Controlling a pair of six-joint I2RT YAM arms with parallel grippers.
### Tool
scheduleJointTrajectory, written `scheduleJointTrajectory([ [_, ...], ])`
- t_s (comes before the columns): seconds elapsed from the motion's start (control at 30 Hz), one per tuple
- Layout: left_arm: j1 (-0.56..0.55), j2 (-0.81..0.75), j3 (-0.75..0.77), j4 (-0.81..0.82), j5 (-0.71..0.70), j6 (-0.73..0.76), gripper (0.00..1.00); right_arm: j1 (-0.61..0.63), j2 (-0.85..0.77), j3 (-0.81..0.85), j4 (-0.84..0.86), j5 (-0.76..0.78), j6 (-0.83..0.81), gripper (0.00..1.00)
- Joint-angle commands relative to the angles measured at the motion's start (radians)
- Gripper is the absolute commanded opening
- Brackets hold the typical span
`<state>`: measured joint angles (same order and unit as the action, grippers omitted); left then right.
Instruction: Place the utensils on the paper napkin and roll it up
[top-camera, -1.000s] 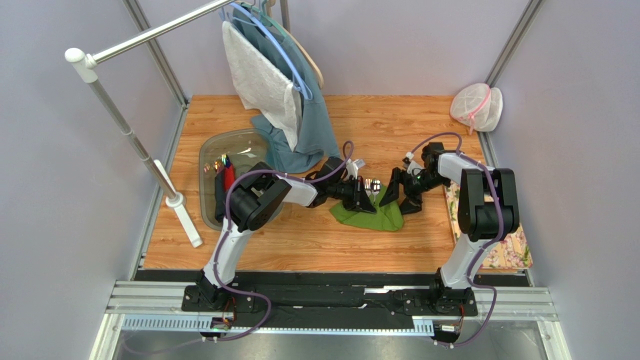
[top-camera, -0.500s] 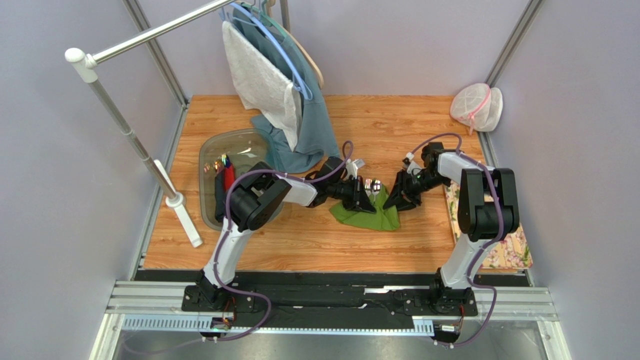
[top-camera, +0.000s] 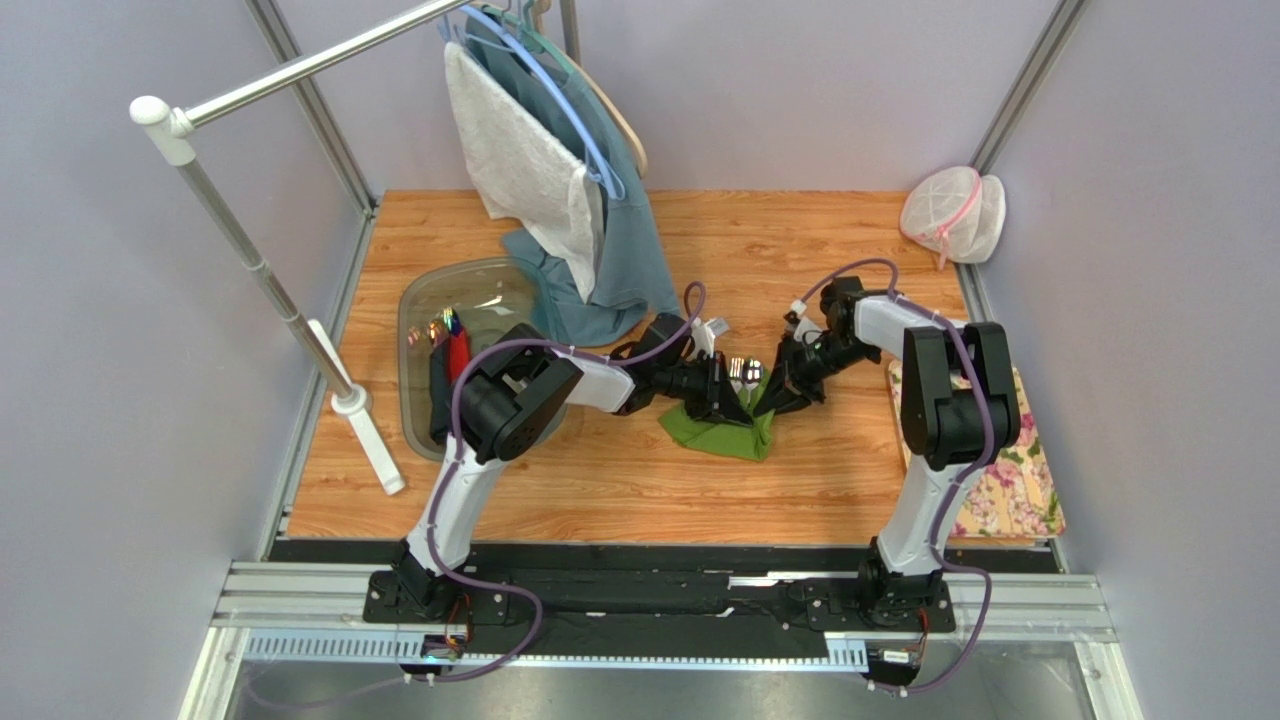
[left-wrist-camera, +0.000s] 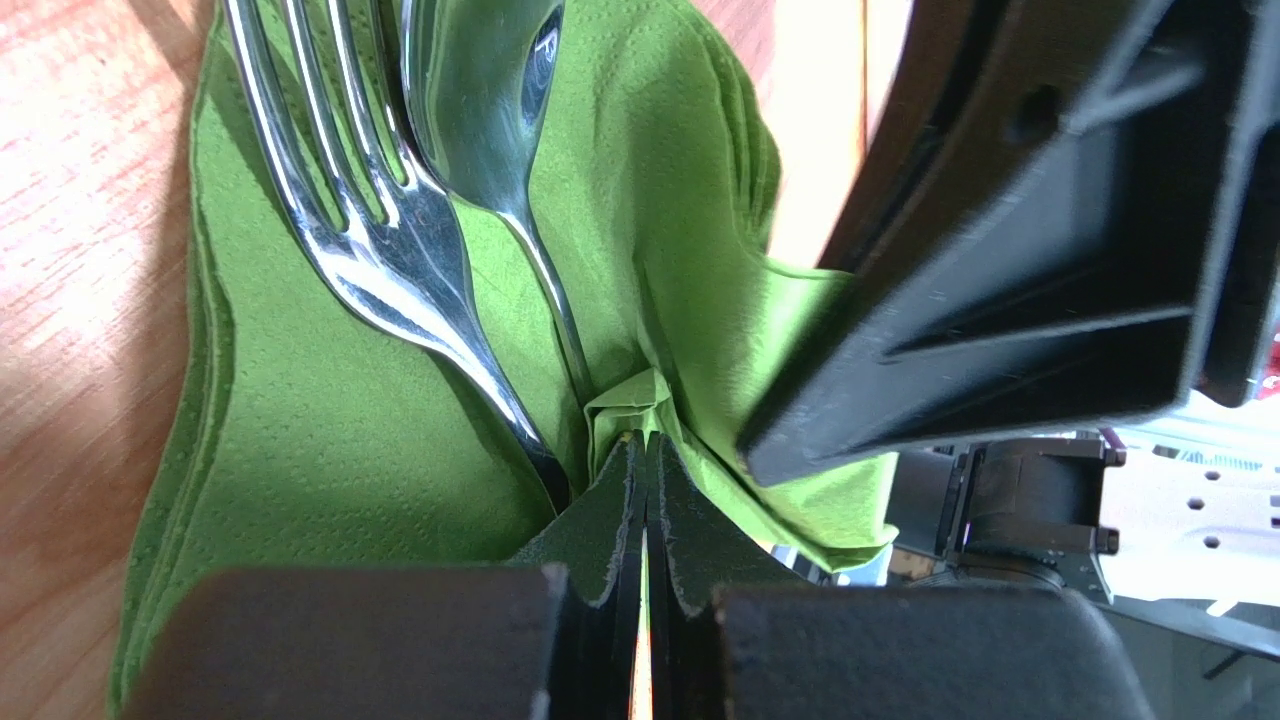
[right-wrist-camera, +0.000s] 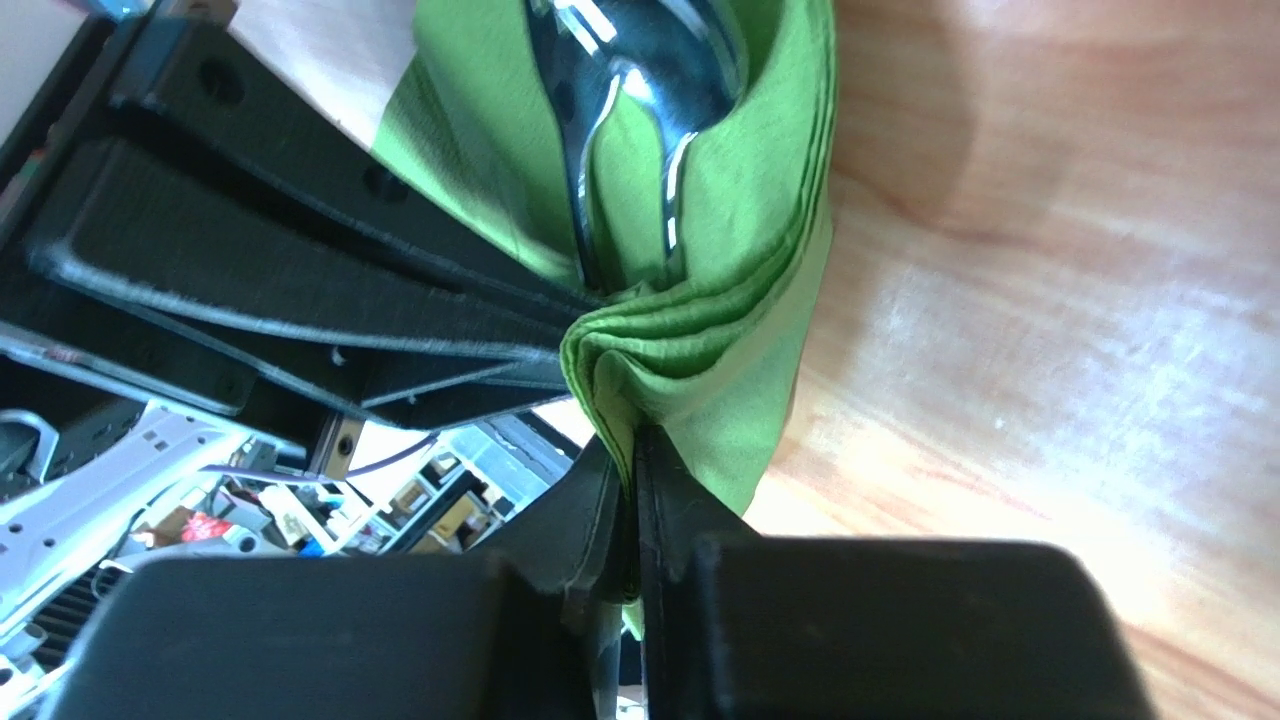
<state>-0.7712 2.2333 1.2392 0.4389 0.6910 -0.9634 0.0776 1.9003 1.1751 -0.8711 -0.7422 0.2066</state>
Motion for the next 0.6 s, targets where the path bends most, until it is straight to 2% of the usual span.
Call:
scheduleJointTrajectory([
  [0.0,0.006,-0.03,0.031,0.034,0.011,-0.024,0.01,0.005,0.035,0.04,0.03,0.007,0.028,0.06],
  [0.17,0.007,-0.098,0.029,-0.009,0.025,-0.017,0.04,0.007,0.043,0.031,0.05,0.036,0.036,0.06],
  [0.4,0.026,-0.198,-0.026,-0.152,0.015,0.018,0.17,0.011,0.034,0.035,0.061,0.038,0.048,0.05],
  [0.57,0.039,-0.236,-0.066,-0.221,-0.005,0.058,0.17,0.025,0.016,0.035,0.069,0.033,0.06,0.05],
])
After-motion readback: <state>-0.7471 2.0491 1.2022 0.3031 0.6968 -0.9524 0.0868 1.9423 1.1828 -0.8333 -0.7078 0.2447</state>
